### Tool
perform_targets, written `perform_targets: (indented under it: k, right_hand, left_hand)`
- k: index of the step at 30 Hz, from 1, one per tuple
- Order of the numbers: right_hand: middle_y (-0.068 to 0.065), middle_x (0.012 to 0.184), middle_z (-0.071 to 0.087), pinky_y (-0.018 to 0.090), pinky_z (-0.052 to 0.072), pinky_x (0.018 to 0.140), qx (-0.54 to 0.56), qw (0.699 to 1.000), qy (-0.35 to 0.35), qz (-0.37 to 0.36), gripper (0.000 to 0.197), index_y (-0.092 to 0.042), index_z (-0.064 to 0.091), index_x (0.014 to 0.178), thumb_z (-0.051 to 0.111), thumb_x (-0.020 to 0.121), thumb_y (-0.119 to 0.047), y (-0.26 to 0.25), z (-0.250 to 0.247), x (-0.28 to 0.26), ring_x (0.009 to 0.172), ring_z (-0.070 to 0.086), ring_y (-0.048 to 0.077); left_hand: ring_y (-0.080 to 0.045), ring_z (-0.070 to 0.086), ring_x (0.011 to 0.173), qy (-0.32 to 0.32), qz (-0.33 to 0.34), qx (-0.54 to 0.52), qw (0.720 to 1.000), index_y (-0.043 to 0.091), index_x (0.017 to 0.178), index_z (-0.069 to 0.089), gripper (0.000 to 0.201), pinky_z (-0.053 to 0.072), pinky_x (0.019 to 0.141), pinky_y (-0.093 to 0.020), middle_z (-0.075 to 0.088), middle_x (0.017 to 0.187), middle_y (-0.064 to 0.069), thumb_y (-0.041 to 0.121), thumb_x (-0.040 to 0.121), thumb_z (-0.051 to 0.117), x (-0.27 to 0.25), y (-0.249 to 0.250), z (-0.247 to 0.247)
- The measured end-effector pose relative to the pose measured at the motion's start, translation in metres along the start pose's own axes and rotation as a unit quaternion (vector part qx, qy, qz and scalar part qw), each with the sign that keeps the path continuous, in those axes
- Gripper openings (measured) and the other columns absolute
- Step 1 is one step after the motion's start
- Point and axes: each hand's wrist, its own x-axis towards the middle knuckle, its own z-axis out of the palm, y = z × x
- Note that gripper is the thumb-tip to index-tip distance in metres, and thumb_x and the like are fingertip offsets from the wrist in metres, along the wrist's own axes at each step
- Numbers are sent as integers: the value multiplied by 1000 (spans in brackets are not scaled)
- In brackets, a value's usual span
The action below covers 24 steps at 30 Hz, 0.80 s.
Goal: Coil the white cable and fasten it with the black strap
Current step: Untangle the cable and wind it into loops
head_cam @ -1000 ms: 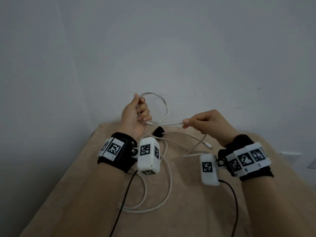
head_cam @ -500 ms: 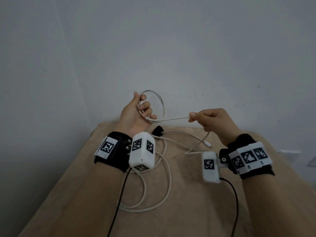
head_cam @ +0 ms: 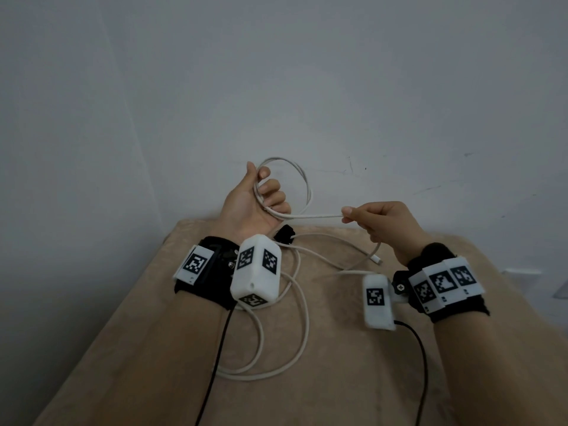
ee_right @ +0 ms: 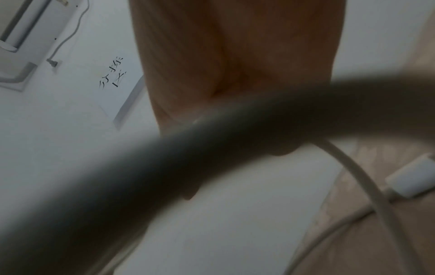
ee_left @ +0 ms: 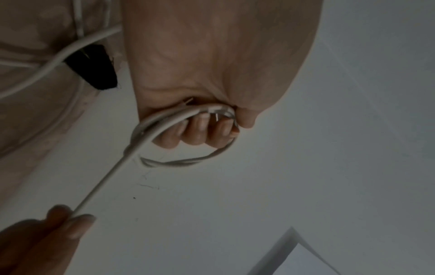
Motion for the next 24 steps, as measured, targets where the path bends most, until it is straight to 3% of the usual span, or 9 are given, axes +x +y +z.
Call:
perform_targets:
  k: [4, 8, 11, 14, 17, 20, 22, 24]
  right_hand:
    - [-15, 42, 47, 14, 31, 43, -3, 999, -30, 12, 24, -7, 74, 75, 71, 82, -30, 3, 0, 2, 40, 38, 0]
    - [-14, 43, 44, 16, 31, 44, -5, 1000, -25, 15, 27, -5, 73, 73, 74, 78, -31, 5, 1, 4, 41, 34, 2]
    - [-12, 47, 45, 18, 31, 47, 4, 1000, -9, 11, 32, 1, 71, 76, 75, 77, -30, 5, -3, 3, 41, 35, 2]
    - [-3, 61, 54, 19, 35, 49, 26, 1000, 14, 10, 27, -4, 70, 73, 75, 77, -30, 3, -12, 1, 42, 36, 2]
    - [-8, 63, 62, 21, 35, 54, 36, 999, 35, 6, 19, -13, 68, 69, 75, 77, -29, 2, -15, 0, 42, 42, -2]
    - [4, 81, 66, 12, 40, 52, 35, 997, 66, -8, 16, -16, 68, 69, 76, 77, -27, 3, -9, 2, 57, 53, -2]
    - [6, 83, 65, 12, 42, 56, 36, 996, 83, -19, 13, -18, 68, 69, 76, 78, -25, 3, -6, 3, 70, 54, 7]
    - [4, 78, 65, 9, 43, 56, 41, 995, 88, -30, 10, -17, 69, 72, 76, 78, -19, 2, -2, 3, 71, 54, 8]
  left_hand:
    - [-6, 28, 36, -18, 12, -28, 999, 20, 70, 40, 43, 27, 44, -17, 31, 44, 8, 50, 98, 27, -1, -1, 2]
    - [-7, 13, 41, -22, -11, 18, 1000, 21, 70, 38, 43, 17, 45, -18, 30, 41, 8, 49, 99, 23, -1, -2, 0]
    - [-4, 22, 32, -2, -14, 69, 998, 21, 70, 37, 42, 16, 42, -17, 28, 40, 8, 48, 99, 24, -1, -1, -3]
    - [-3, 25, 32, 20, -7, 99, 995, 21, 71, 37, 41, 14, 43, -18, 27, 42, 9, 48, 99, 26, -2, 4, -9]
    - [-5, 17, 34, 14, -18, 108, 994, 21, 70, 37, 41, 15, 42, -17, 28, 41, 8, 47, 99, 26, -5, 6, -8]
    - [-7, 8, 44, -14, -48, 125, 991, 20, 70, 37, 41, 12, 43, -18, 28, 42, 10, 46, 99, 26, -6, 2, 0]
    - [-7, 7, 44, -29, -72, 142, 987, 19, 71, 37, 41, 11, 43, -18, 28, 43, 10, 46, 99, 26, -6, -2, 4]
    - [-7, 7, 44, -39, -90, 163, 982, 20, 71, 38, 40, 11, 42, -17, 28, 44, 11, 46, 99, 27, -6, -7, 6]
